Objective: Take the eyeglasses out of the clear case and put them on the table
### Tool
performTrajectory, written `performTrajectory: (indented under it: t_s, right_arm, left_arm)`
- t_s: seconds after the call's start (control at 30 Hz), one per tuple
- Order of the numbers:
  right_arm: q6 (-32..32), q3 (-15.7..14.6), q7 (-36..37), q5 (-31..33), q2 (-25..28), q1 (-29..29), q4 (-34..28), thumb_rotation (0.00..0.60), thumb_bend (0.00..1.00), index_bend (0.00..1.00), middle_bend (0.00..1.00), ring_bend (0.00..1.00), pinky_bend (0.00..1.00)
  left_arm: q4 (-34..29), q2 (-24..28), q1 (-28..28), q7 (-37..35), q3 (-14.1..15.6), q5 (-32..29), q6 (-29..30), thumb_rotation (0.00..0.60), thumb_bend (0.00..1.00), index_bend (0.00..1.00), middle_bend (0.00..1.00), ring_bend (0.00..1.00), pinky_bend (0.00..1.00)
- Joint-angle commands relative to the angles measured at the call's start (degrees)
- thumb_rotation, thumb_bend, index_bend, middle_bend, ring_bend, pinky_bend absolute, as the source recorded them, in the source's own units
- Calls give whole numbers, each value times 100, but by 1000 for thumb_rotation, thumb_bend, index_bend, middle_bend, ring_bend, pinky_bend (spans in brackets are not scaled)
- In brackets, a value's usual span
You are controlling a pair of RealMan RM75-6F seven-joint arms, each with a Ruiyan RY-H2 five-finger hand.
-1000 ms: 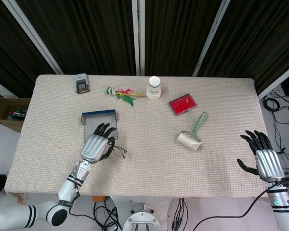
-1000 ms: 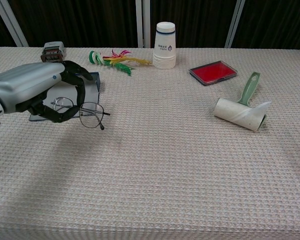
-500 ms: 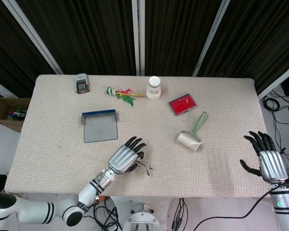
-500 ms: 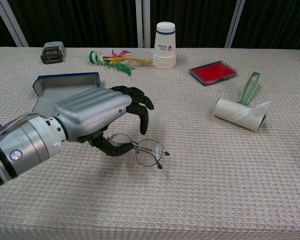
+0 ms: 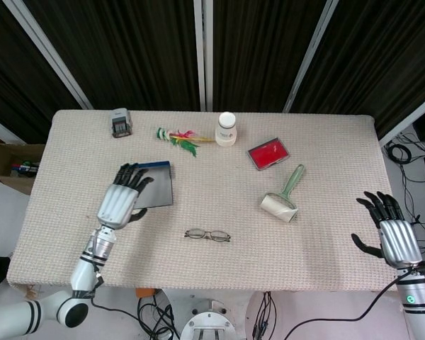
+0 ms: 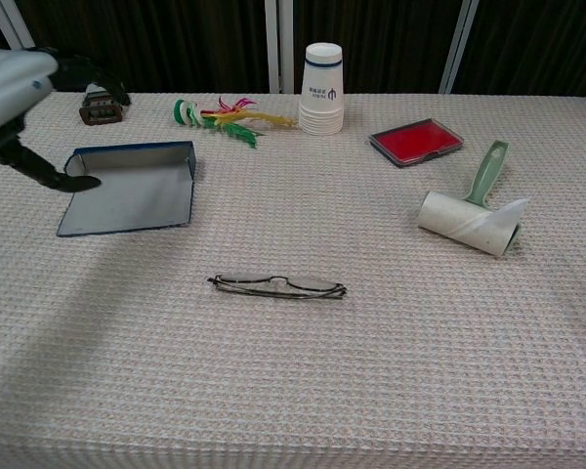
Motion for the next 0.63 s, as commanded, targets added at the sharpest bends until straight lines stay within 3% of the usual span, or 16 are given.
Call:
performTrajectory:
  t_s: [0.03, 0.23, 0.33, 0.63]
  right_arm:
    - [-7, 13, -9, -13, 18, 21, -8, 600, 177, 191, 121, 0, 66]
    - [-94, 18, -87, -9, 87, 75, -80, 600, 177, 191, 120, 0, 66]
    - [-121, 17, -142, -11, 127, 94, -133, 600, 182, 191, 120, 0, 66]
    - [-216, 42, -405, -12, 137, 185, -321, 600, 191, 191, 120, 0, 66]
  left_arm:
    - [-125, 1002, 594, -356, -11, -385, 298, 600, 176, 252, 137, 53, 76]
    - [-203, 1946, 1312, -1304, 398, -178, 616, 600, 175, 245, 137, 52, 76]
    - [-212, 2151, 1658, -1538, 594, -87, 855, 600, 171, 242, 137, 52, 76]
    - [-70, 1962, 2492, -2099, 857, 416, 1806, 600, 157, 185, 129, 52, 76]
